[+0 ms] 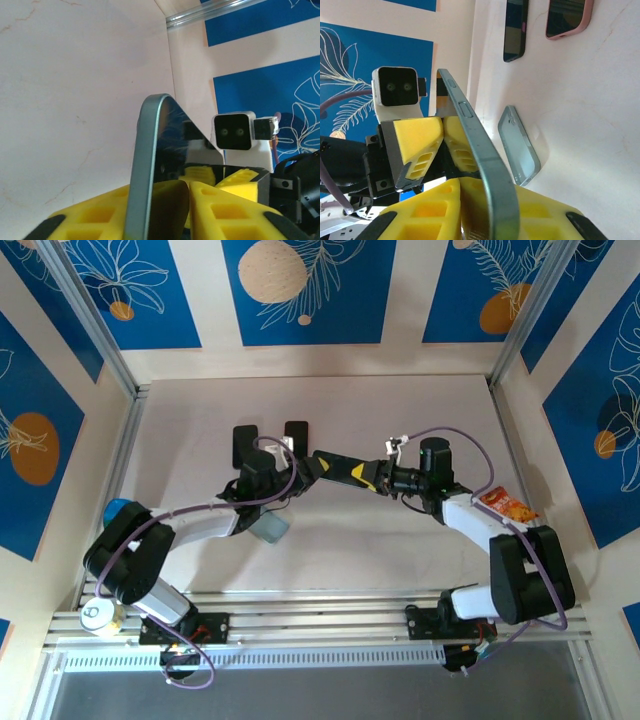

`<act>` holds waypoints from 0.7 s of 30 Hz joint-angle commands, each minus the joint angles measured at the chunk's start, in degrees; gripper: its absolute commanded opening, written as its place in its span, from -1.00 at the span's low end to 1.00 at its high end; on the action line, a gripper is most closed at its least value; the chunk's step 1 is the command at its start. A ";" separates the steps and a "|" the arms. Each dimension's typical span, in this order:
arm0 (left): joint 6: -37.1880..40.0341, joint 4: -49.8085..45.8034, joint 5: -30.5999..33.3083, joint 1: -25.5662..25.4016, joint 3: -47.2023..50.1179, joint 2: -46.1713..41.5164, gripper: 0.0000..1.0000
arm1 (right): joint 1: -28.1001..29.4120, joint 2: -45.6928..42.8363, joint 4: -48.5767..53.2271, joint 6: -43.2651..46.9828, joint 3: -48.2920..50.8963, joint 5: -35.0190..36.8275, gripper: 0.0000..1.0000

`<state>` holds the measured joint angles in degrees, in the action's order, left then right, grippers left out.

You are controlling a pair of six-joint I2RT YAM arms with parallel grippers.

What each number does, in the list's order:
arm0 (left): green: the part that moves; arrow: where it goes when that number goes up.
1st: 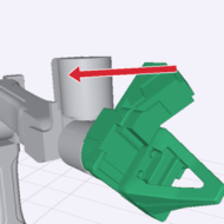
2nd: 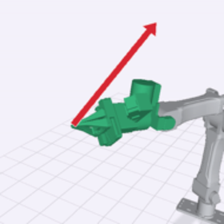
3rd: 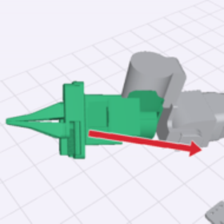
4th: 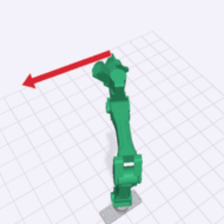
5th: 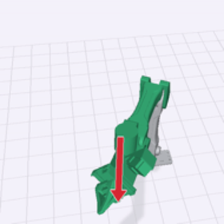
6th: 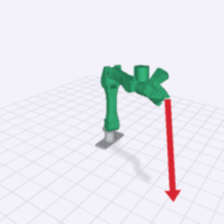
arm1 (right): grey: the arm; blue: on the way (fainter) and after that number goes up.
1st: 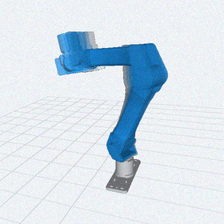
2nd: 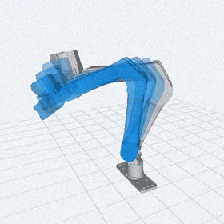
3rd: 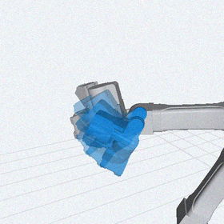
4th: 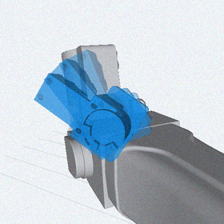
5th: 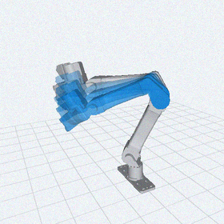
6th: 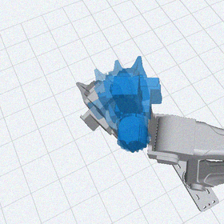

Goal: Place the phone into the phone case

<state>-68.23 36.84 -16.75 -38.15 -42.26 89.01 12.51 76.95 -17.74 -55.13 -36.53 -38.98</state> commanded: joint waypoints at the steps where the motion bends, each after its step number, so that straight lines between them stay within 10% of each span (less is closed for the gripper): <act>1: 3.49 -1.92 -0.42 -0.52 -1.33 0.89 -0.29 | 0.57 -3.21 4.45 4.07 -1.86 -0.66 -1.00; 21: 5.01 -6.36 1.45 1.57 0.88 -1.06 -0.09 | -1.23 -9.48 10.69 5.17 0.19 0.93 -1.00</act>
<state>-64.79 32.05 -16.43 -37.60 -42.24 89.10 11.94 69.56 -7.16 -51.07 -36.73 -37.45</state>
